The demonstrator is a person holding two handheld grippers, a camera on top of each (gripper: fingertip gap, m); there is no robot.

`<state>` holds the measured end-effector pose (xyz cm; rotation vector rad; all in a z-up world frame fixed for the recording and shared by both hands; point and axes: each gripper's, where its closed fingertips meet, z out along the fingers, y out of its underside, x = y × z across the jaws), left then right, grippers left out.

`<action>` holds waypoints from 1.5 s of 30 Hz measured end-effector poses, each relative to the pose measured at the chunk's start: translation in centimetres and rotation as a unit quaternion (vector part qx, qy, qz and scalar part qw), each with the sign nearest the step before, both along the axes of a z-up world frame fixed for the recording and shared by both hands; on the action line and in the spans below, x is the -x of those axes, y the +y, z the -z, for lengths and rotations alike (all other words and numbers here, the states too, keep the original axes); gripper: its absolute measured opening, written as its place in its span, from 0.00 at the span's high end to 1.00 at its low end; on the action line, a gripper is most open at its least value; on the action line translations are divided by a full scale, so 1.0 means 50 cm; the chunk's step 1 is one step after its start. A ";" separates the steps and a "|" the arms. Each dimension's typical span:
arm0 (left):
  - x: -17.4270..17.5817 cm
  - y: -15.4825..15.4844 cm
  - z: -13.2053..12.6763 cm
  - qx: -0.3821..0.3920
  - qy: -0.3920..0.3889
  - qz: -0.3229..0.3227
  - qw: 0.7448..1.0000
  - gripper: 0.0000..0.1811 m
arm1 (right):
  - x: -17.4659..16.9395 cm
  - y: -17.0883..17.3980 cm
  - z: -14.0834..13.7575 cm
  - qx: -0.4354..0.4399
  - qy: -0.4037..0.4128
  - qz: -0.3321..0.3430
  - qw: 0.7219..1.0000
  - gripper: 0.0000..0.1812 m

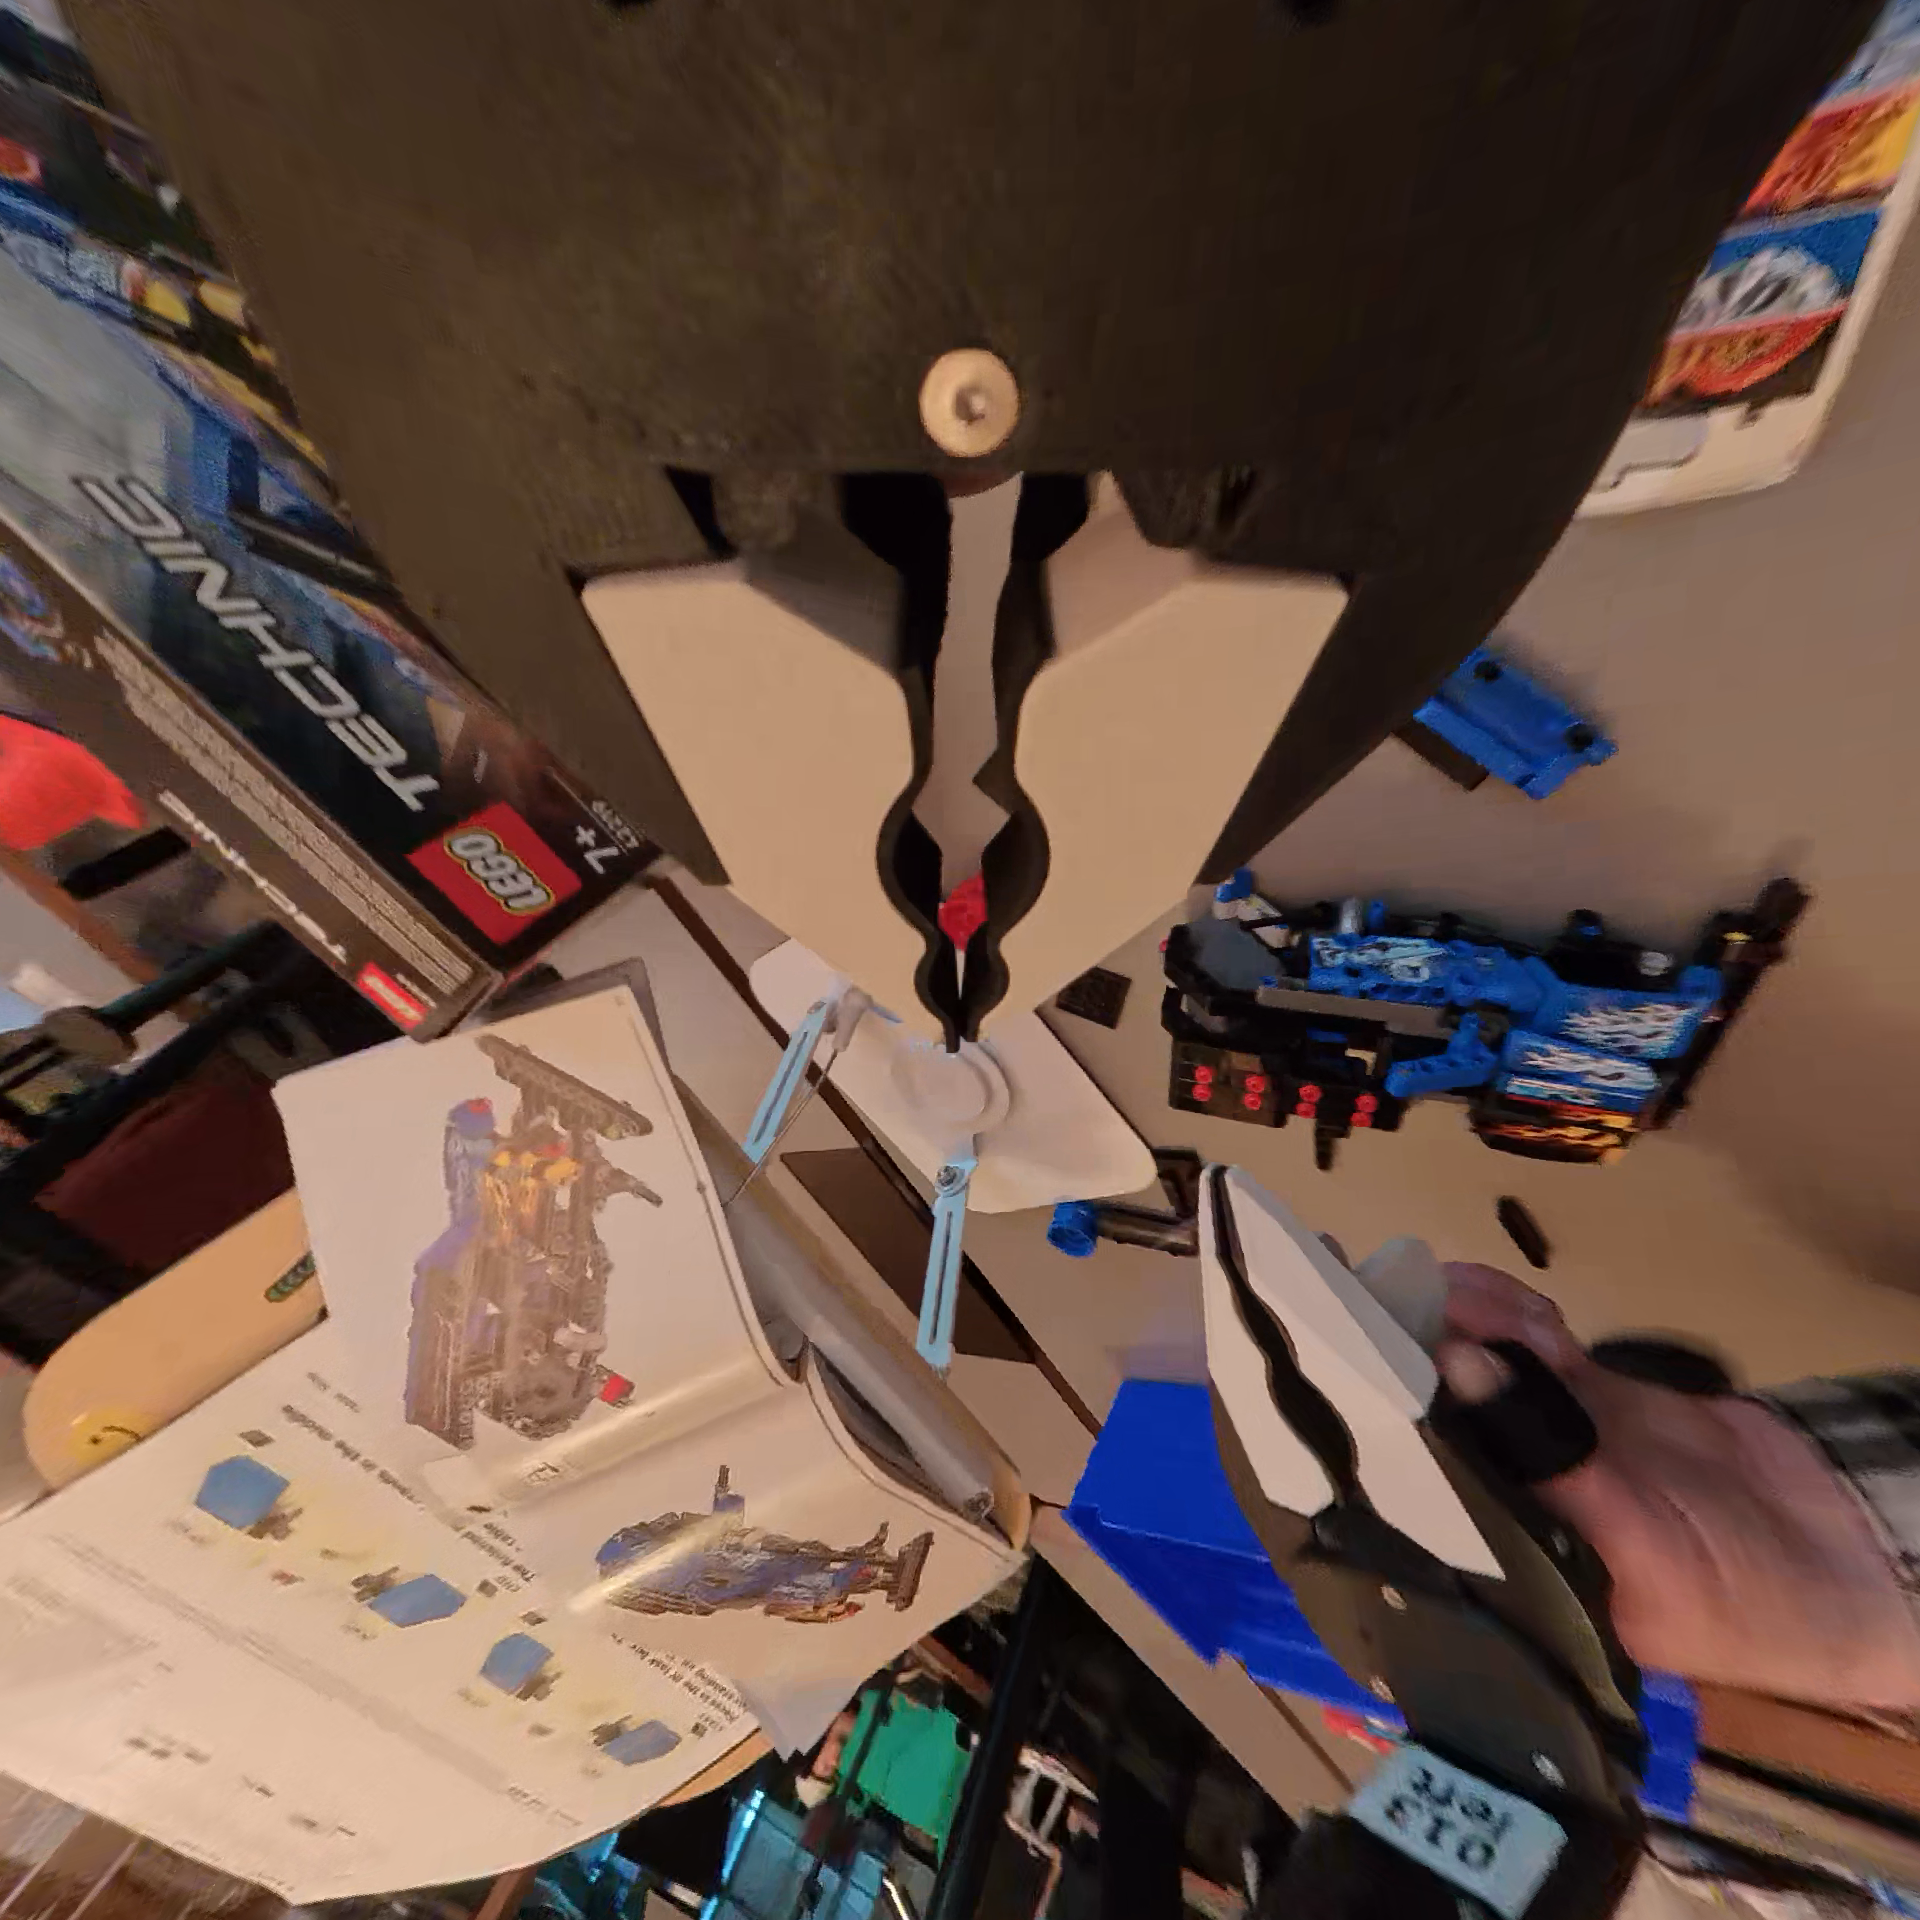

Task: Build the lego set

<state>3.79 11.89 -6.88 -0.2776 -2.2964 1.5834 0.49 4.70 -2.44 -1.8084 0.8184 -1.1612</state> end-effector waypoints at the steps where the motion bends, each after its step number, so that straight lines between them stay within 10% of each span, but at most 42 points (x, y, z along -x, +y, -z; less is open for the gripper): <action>1: 0.001 0.000 0.000 0.000 -0.002 0.001 1.000 1.00 | 0.013 -0.010 -0.005 -0.007 0.002 -0.002 1.000 1.00; 15: -0.016 -0.004 0.008 -0.003 -0.006 -0.012 1.000 0.98 | 0.207 -0.223 0.012 -0.066 0.064 0.130 0.987 0.94; 26: -0.016 -0.006 0.019 -0.013 -0.036 -0.018 0.999 0.97 | 0.297 -0.037 0.334 0.013 0.337 0.036 0.941 0.74; 45: -0.073 0.015 0.004 0.000 -0.044 -0.057 0.997 0.97 | 0.274 0.028 0.360 -0.046 0.345 -0.003 0.937 0.89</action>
